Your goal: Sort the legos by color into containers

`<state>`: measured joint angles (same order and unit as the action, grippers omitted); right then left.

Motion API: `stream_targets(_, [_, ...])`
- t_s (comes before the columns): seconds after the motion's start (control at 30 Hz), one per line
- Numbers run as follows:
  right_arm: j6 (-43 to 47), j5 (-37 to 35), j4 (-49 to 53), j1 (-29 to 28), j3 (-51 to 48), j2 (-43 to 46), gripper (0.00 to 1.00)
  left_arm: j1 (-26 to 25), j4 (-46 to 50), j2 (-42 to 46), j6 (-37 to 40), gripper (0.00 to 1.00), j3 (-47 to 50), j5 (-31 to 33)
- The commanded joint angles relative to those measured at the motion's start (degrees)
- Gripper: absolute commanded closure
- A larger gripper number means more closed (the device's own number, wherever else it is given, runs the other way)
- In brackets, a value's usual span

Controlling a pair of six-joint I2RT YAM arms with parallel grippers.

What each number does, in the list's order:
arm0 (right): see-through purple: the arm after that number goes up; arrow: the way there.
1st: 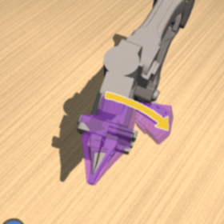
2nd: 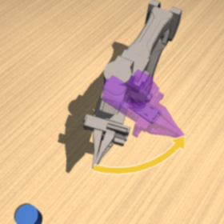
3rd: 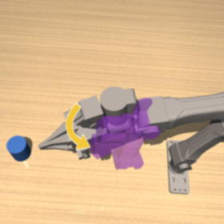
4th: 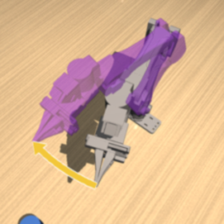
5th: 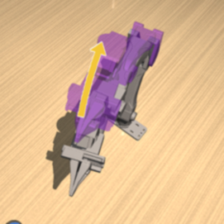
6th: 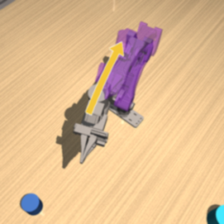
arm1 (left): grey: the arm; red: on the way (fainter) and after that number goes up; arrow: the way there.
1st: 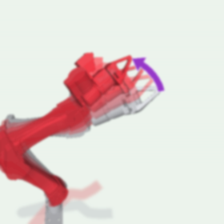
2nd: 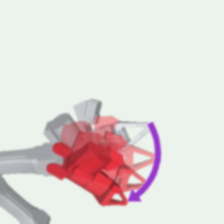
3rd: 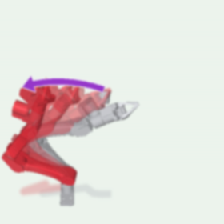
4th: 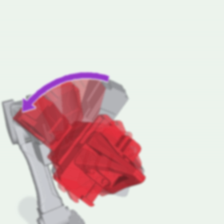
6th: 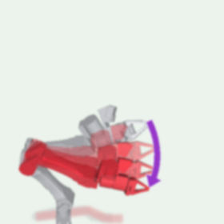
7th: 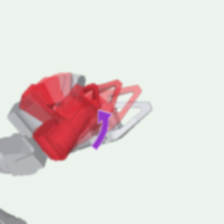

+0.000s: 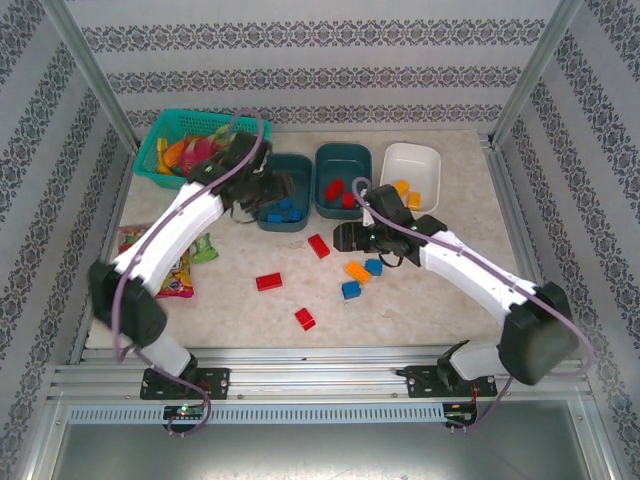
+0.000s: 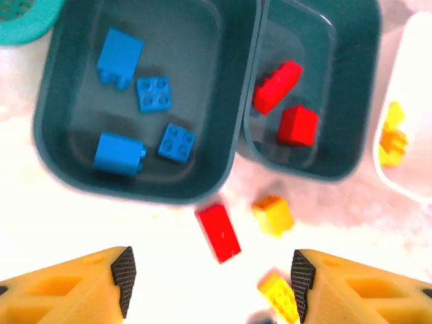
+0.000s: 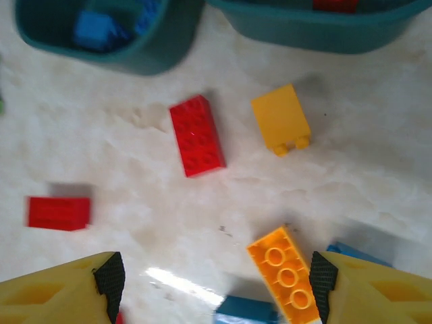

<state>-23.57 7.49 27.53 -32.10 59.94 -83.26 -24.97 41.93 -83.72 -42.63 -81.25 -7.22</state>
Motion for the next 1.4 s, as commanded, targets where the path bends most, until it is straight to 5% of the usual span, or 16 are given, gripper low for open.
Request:
stream_targets(0.0, [9.9, -1.1, 2.2, 0.3, 3.0, -5.2, 0.27, -3.1, -8.3, 9.0, -1.9, 0.15, 11.7, 0.0])
stream_targets(0.33, [15.8, -8.5, 2.2, 0.5, 10.4, -19.8, 0.31, -7.0, -7.1, 32.2, -6.6, 0.0, 27.9, 5.2])
stream_targets(0.63, [18.1, -9.9, 1.6, 1.5, 14.1, -25.9, 0.32, -7.2, -5.8, 32.7, -6.6, 0.0, 26.4, 5.7])
stream_targets(1.07, [20.0, -7.7, 1.7, 1.9, 20.5, -32.3, 0.58, -7.5, -7.2, 30.7, -6.7, 0.0, 26.4, 4.4])
stream_targets(1.2, [19.9, -7.3, 2.0, 1.7, 19.7, -31.2, 0.71, -8.0, -7.4, 30.4, -6.4, 0.0, 26.0, 4.3])
stream_targets(1.37, [17.5, -8.2, 1.0, 1.3, 14.2, -21.8, 0.77, -9.2, -8.9, 28.9, -5.2, 0.0, 24.4, 3.2])
